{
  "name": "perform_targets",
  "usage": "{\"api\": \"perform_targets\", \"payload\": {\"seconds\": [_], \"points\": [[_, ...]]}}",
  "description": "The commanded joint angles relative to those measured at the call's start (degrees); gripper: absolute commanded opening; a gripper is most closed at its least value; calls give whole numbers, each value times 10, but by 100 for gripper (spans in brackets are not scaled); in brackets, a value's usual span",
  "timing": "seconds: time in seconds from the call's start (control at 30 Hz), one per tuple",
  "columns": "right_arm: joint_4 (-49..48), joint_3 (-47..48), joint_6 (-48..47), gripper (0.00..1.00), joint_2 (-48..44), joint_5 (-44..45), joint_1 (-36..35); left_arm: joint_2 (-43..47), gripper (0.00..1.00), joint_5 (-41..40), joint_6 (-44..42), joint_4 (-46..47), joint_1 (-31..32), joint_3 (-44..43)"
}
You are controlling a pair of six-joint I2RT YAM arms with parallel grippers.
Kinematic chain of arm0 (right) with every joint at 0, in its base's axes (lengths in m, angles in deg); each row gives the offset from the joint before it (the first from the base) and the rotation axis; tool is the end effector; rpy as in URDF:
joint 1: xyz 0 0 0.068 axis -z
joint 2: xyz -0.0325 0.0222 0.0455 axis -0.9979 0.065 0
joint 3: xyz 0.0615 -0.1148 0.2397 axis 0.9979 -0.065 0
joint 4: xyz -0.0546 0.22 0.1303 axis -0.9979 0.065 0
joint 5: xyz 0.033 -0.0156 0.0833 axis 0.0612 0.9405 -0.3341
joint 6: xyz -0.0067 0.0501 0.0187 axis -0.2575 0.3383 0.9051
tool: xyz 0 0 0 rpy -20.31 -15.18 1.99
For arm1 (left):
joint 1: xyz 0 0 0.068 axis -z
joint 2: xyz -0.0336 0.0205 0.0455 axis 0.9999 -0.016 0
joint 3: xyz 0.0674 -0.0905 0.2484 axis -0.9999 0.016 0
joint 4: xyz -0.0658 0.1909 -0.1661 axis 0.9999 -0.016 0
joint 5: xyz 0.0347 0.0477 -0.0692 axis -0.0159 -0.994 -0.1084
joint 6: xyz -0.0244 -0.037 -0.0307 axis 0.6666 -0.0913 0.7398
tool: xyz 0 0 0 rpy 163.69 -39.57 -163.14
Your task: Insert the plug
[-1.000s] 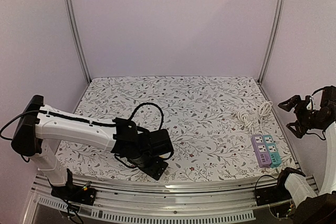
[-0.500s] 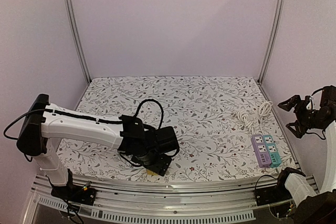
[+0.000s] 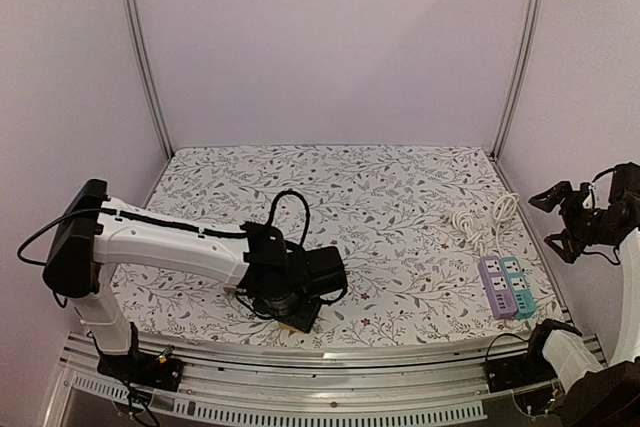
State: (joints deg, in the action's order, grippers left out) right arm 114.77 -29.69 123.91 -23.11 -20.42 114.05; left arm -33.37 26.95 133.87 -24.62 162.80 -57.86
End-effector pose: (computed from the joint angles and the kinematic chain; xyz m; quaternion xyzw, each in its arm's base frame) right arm 0.1147 -0.0365 0.3157 0.3696 0.8214 0.3131 0.3012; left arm 0.1028 -0.3190 0.1899 0.1681 0.9757 0.0108 0.1399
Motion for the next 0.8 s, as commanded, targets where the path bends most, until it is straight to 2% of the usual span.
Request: {"api": "perform_targets", "payload": {"seconds": [0.0, 0.13, 0.2, 0.47, 0.77], "points": [[-1, -1, -12, 99, 7, -6, -3, -11, 56, -12, 3, -7, -4, -10], [3, -9, -19, 99, 7, 1, -3, -6, 39, -10, -4, 5, -3, -9], [8, -13, -27, 99, 8, 7, -3, 0, 36, -15, -9, 6, -4, -11], [2, -37, -41, 99, 37, 59, -40, 58, 34, -42, -43, -6, -4, -20], [-40, -40, 11, 97, 135, 175, -216, 122, 33, -56, -83, -27, -3, -21]]}}
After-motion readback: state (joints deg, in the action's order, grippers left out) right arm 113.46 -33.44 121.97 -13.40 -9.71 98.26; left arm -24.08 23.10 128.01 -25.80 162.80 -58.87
